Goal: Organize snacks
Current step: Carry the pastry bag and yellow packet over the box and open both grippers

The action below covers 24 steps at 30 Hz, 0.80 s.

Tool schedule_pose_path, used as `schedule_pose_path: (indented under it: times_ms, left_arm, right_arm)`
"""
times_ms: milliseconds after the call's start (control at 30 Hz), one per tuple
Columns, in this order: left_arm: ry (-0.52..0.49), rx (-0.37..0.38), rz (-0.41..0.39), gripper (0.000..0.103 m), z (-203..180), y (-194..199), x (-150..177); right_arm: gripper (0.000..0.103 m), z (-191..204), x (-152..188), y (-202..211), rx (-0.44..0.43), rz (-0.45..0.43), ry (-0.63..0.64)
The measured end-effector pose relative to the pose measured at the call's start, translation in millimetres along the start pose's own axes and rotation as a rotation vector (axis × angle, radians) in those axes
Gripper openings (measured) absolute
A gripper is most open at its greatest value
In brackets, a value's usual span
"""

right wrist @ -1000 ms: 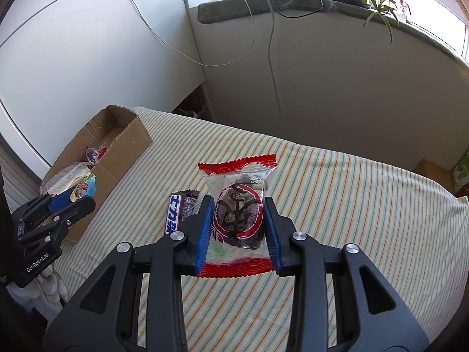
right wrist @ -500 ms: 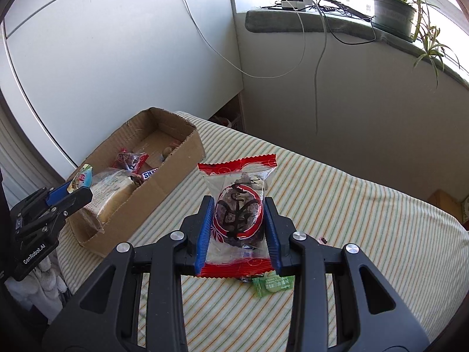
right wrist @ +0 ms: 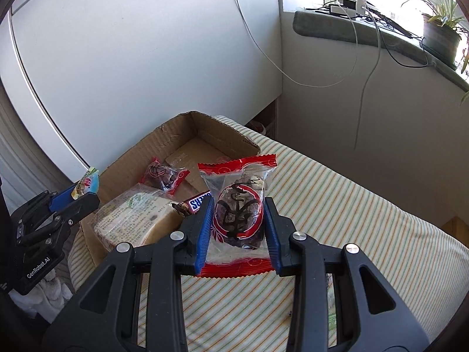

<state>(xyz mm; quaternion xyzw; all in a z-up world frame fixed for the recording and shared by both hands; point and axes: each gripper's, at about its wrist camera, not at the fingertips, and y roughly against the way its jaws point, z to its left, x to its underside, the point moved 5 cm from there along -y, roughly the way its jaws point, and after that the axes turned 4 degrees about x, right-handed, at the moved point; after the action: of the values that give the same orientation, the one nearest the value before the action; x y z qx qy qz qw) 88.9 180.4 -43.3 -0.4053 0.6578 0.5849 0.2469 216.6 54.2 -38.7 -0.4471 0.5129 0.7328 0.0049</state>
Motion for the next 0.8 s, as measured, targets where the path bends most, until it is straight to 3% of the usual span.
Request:
schedule_pose_path:
  times_ms: [800]
  left_arm:
    - [0.023,-0.031,0.008,0.035,28.6,-9.9,-1.3]
  right_arm:
    - [0.035,42.9,-18.1,-63.8,-0.062,0.064,0.031]
